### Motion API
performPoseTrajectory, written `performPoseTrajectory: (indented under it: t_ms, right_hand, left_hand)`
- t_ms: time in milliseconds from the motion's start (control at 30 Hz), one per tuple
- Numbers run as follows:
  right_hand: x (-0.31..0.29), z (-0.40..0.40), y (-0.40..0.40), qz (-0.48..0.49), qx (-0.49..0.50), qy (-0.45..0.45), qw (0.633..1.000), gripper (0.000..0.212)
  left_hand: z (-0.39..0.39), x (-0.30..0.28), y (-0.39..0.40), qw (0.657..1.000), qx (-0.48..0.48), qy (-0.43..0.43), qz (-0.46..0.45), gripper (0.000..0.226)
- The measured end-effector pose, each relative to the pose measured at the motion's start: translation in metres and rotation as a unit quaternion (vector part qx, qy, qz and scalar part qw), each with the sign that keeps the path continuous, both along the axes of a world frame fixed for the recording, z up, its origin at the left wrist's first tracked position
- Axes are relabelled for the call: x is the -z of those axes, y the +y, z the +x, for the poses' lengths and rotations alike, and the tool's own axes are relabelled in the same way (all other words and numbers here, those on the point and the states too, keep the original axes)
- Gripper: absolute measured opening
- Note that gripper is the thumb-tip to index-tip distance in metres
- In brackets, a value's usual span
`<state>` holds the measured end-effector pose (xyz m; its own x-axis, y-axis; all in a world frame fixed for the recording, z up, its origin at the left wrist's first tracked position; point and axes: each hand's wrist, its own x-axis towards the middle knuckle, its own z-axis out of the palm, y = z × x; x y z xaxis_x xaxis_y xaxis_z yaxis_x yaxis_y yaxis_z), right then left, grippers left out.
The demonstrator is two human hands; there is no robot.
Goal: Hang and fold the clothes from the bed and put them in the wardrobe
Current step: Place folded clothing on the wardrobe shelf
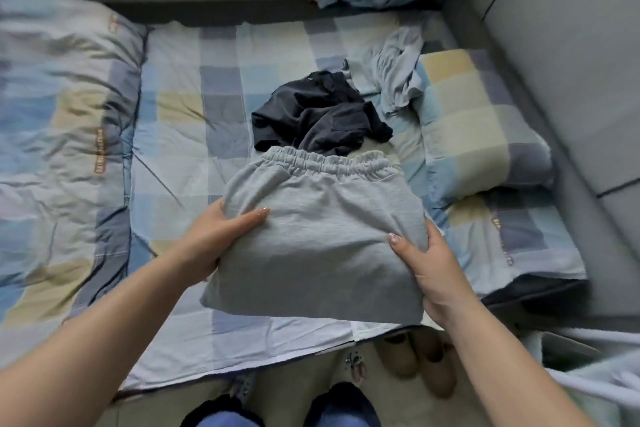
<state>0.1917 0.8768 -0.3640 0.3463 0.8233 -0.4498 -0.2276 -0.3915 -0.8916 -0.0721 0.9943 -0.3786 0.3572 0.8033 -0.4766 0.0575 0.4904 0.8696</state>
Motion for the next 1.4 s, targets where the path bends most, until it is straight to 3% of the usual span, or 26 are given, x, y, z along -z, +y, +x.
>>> performPoseTrajectory:
  t_ms: [100, 367, 633, 833, 1000, 1100, 1300, 1400]
  right_hand:
    - [-0.039, -0.02, -0.025, 0.013, 0.056, 0.011, 0.998, 0.035]
    - [-0.122, -0.072, -0.12, 0.065, 0.205, -0.023, 0.976, 0.034]
    - [-0.167, -0.111, -0.267, 0.073, 0.37, -0.045, 0.925, 0.032]
    - [-0.184, -0.161, -0.407, 0.072, 0.476, -0.056, 0.875, 0.03]
    - [-0.2, -0.215, -0.543, 0.076, 0.572, -0.076, 0.813, 0.03]
    - [-0.206, -0.253, -0.625, 0.07, 0.644, -0.093, 0.756, 0.032]
    - [-0.212, -0.334, -0.754, 0.063, 0.737, -0.106, 0.665, 0.038]
    - [-0.207, -0.376, -0.799, 0.053, 0.797, -0.104, 0.593, 0.033]
  left_hand:
    - [-0.011, -0.041, 0.004, 0.998, 0.056, -0.019, 0.029, 0.098]
    - [-0.005, -0.123, -0.013, 0.969, 0.228, -0.087, 0.038, 0.098]
    - [0.04, -0.172, -0.104, 0.899, 0.419, -0.123, 0.008, 0.1]
    - [0.069, -0.198, -0.226, 0.836, 0.533, -0.128, -0.002, 0.099]
    - [0.082, -0.213, -0.361, 0.769, 0.621, -0.151, -0.02, 0.101]
    - [0.087, -0.217, -0.449, 0.717, 0.678, -0.156, -0.032, 0.1]
    - [0.086, -0.222, -0.613, 0.609, 0.779, -0.146, -0.045, 0.1]
    - [0.081, -0.224, -0.685, 0.539, 0.828, -0.144, -0.051, 0.096]
